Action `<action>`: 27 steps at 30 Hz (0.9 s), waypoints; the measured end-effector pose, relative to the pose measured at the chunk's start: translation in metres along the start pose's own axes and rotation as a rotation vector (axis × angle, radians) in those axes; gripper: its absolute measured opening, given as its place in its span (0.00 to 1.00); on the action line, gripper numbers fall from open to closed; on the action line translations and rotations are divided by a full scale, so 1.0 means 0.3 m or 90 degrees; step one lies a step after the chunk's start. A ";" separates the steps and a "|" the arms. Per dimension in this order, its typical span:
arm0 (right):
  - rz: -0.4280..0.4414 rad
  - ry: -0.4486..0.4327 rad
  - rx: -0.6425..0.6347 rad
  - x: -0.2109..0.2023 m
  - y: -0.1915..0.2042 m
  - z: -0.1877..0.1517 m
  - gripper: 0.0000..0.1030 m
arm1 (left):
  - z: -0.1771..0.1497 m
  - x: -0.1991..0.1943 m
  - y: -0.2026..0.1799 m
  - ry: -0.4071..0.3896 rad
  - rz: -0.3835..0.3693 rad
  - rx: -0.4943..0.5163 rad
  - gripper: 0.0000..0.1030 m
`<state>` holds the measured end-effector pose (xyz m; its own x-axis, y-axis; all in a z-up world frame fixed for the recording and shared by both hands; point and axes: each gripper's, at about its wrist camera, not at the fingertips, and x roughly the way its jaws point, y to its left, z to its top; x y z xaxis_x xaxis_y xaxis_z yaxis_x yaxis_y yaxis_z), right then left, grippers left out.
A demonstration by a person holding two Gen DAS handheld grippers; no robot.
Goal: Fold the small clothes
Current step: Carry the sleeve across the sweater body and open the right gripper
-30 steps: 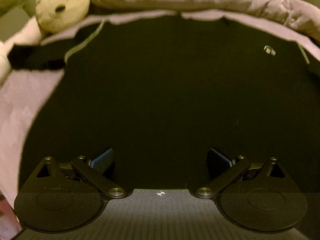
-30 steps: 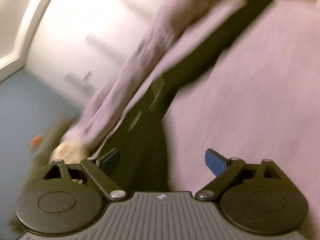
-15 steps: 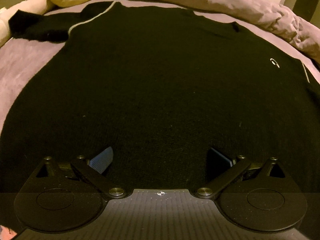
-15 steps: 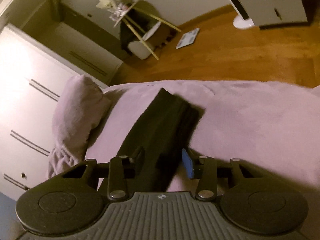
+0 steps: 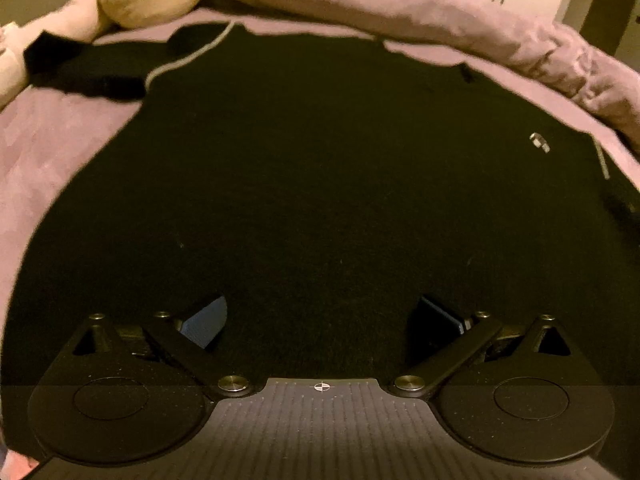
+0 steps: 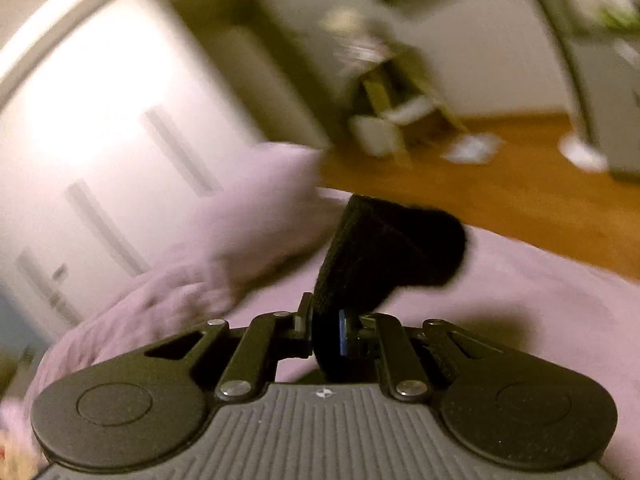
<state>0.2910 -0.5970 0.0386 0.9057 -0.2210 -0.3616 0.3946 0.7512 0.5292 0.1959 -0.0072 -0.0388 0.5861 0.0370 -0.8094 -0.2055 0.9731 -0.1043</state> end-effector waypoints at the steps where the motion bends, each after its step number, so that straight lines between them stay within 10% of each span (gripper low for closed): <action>1: 0.030 -0.002 -0.030 -0.024 0.091 -0.012 0.10 | 0.001 -0.016 0.009 -0.007 -0.004 0.000 1.00; 7: 0.221 0.036 -0.152 -0.093 0.630 -0.219 0.11 | 0.025 -0.111 0.136 -0.046 -0.016 -0.041 1.00; 13: 0.284 0.190 -0.239 -0.063 0.926 -0.590 0.22 | 0.049 -0.158 0.274 -0.068 -0.020 -0.069 1.00; 19: 0.209 0.232 -0.125 -0.067 0.696 -0.652 0.27 | 0.123 -0.127 0.264 -0.085 -0.050 -0.030 1.00; 27: 0.108 0.248 0.000 -0.167 0.295 -0.796 0.28 | 0.319 0.076 -0.019 -0.050 -0.248 -0.033 1.00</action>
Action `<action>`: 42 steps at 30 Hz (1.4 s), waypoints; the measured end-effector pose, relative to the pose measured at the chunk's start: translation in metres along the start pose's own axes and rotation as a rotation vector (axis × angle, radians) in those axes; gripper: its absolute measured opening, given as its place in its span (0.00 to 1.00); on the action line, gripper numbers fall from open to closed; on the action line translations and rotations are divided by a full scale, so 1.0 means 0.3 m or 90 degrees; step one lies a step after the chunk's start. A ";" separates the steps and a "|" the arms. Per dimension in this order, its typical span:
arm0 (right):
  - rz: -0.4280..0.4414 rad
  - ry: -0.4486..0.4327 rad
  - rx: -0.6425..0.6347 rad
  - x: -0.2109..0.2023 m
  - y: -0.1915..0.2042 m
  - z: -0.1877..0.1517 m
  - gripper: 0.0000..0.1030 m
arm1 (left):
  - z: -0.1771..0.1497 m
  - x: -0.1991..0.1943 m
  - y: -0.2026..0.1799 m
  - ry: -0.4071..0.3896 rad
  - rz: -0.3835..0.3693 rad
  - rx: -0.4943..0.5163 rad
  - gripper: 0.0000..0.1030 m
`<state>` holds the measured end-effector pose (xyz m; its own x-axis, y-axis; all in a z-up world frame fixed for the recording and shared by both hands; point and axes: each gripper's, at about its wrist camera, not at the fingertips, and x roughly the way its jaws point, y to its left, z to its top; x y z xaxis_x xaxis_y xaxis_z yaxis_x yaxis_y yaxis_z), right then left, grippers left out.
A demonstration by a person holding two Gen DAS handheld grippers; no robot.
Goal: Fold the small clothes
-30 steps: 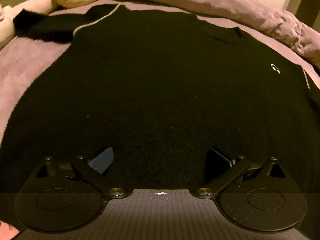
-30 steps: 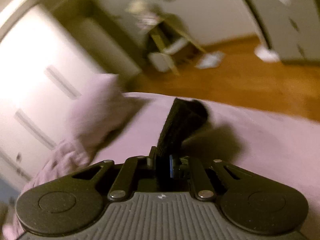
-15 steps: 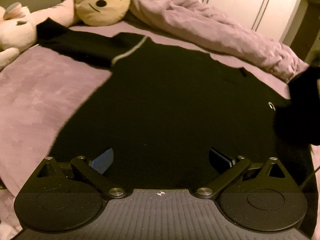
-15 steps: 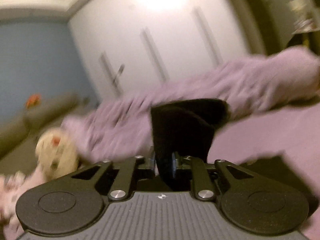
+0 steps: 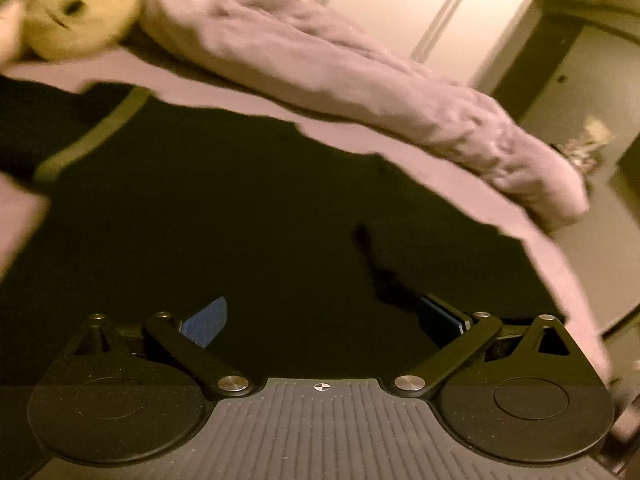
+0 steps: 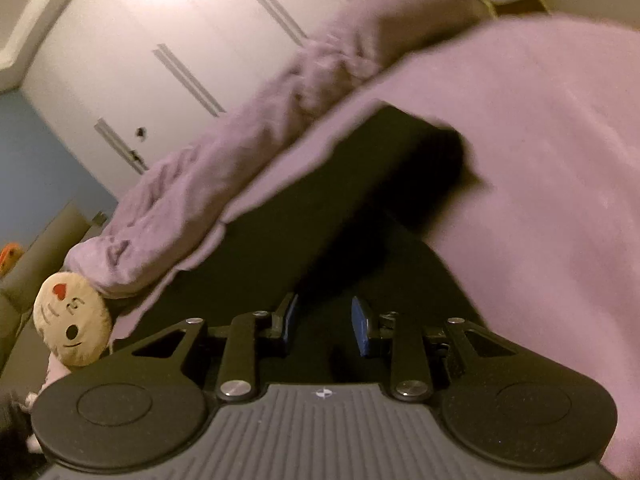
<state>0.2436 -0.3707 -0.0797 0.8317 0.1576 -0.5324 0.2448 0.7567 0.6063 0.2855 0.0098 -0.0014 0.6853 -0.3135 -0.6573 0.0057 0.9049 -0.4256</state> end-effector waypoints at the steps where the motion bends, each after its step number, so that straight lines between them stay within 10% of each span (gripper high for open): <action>1: 0.002 0.000 0.010 0.000 -0.039 -0.026 0.27 | 0.016 0.046 -0.020 0.012 -0.020 -0.009 1.00; 9: 0.018 -0.081 -0.162 -0.033 -0.041 -0.148 0.25 | 0.047 0.382 -0.112 0.093 -0.023 -0.092 0.97; 24: -0.044 -0.104 -0.207 -0.112 -0.028 -0.169 0.38 | 0.086 0.483 -0.199 0.111 -0.026 -0.075 0.17; 30: -0.044 -0.104 -0.211 -0.105 -0.024 -0.167 0.38 | 0.188 0.347 -0.253 0.019 -0.030 0.013 0.16; 37: -0.052 -0.102 -0.227 -0.098 -0.013 -0.173 0.42 | 0.279 0.223 -0.192 -0.082 0.074 0.103 0.19; 42: -0.053 -0.100 -0.242 -0.097 -0.004 -0.175 0.47 | 0.245 0.229 -0.054 -0.078 0.119 0.087 0.61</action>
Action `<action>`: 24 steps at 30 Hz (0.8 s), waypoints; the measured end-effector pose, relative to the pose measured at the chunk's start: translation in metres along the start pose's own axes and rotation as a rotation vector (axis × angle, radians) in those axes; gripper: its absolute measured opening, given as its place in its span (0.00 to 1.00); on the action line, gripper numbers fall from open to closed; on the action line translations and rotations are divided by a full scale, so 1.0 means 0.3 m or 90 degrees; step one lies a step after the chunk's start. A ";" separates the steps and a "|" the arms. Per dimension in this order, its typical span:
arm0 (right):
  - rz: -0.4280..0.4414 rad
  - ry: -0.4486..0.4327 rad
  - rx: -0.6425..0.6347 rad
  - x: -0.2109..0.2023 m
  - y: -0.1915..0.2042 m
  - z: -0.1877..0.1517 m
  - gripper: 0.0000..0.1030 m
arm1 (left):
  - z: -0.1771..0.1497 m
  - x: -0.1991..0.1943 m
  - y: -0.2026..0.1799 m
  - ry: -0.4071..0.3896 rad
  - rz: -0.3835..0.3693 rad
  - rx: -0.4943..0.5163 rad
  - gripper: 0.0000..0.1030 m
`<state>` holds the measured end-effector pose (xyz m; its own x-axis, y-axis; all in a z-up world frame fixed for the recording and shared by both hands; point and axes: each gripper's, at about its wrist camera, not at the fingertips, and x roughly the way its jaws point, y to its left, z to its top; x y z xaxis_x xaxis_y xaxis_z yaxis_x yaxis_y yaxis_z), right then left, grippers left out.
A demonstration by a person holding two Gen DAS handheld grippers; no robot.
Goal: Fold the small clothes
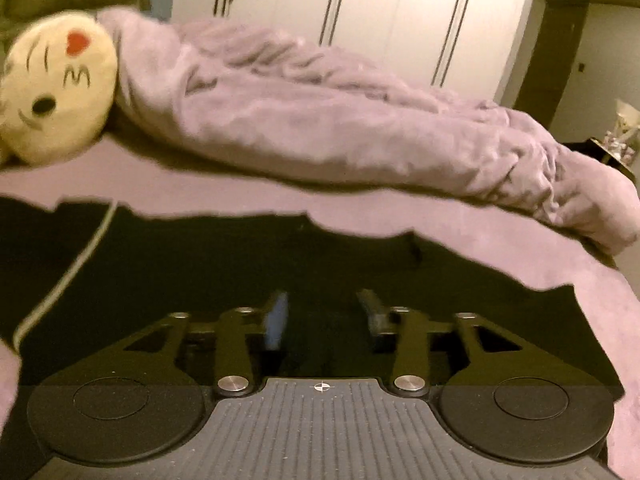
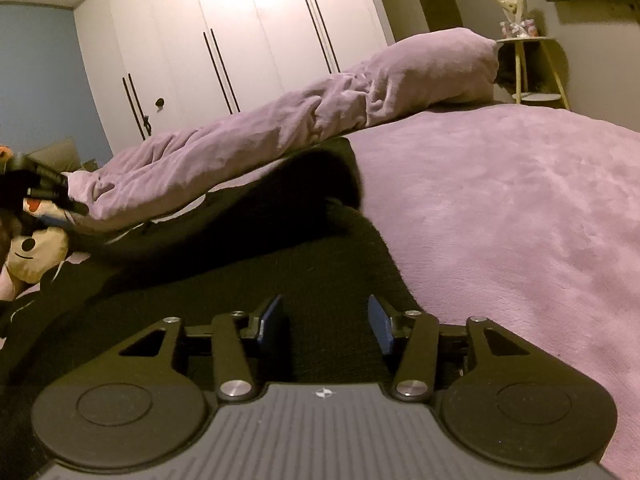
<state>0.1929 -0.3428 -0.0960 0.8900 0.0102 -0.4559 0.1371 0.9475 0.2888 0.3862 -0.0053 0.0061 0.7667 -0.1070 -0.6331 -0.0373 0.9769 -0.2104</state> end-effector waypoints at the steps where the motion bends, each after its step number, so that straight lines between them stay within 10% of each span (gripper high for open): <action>1: 0.000 0.000 -0.001 0.000 -0.001 0.002 0.48 | -0.015 0.009 0.018 0.010 -0.001 -0.007 0.65; 13: 0.005 0.002 -0.024 0.006 0.009 0.000 0.57 | -0.130 0.189 0.133 0.134 0.001 -0.102 0.84; 21: 0.007 0.001 -0.029 0.008 0.011 -0.003 0.60 | -0.117 0.235 0.152 0.143 -0.059 -0.143 0.18; 24: 0.004 0.002 -0.033 0.009 0.011 -0.003 0.60 | -0.087 0.208 0.126 0.108 -0.062 -0.126 0.14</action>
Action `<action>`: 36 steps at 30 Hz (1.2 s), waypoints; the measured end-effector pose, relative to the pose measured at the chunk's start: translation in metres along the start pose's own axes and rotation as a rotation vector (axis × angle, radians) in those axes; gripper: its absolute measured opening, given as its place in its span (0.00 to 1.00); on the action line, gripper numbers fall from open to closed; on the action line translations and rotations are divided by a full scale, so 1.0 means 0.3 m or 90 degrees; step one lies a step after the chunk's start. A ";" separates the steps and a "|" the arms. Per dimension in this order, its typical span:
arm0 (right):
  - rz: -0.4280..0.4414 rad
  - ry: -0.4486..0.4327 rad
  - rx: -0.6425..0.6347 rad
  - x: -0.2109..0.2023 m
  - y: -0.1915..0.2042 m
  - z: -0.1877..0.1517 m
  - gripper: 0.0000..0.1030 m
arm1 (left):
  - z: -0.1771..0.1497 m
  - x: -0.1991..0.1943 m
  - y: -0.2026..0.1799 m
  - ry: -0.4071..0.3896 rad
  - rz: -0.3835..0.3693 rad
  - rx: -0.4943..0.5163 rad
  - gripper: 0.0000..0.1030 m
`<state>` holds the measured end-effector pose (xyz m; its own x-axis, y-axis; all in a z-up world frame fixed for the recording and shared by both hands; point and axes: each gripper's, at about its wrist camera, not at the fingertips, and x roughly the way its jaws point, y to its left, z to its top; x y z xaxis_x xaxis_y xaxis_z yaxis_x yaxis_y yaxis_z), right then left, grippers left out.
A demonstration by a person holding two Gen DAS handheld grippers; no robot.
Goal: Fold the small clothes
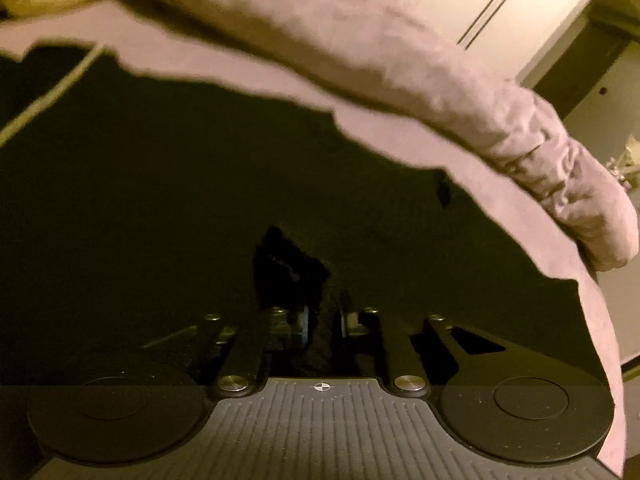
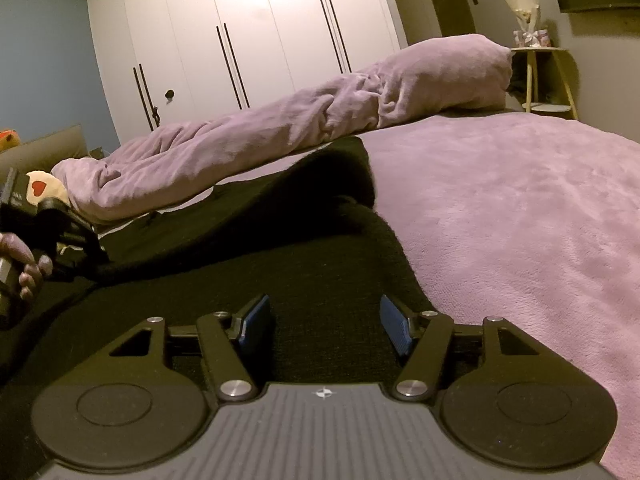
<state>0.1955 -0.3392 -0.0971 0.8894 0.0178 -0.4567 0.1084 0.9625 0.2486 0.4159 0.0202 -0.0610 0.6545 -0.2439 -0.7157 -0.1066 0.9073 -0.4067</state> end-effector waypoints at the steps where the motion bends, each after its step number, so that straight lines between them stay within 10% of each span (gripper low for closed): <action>1: -0.001 0.001 -0.002 0.001 0.001 0.000 0.60 | 0.006 -0.017 -0.020 -0.019 0.002 0.026 0.14; 10: -0.015 0.005 -0.022 0.009 0.022 0.000 0.61 | 0.067 -0.131 -0.123 -0.153 0.077 0.193 0.15; 18: -0.020 0.009 -0.033 0.012 0.028 -0.001 0.63 | 0.039 -0.131 -0.016 -0.126 0.123 0.143 0.52; 36: -0.047 0.020 -0.084 0.028 0.070 -0.007 0.70 | -0.056 -0.246 0.209 -0.066 0.083 0.084 0.73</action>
<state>0.2043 -0.3182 -0.0974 0.8668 -0.0481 -0.4963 0.1122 0.9886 0.1002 0.3484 0.0894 -0.0430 0.7156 -0.0907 -0.6926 -0.1010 0.9677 -0.2310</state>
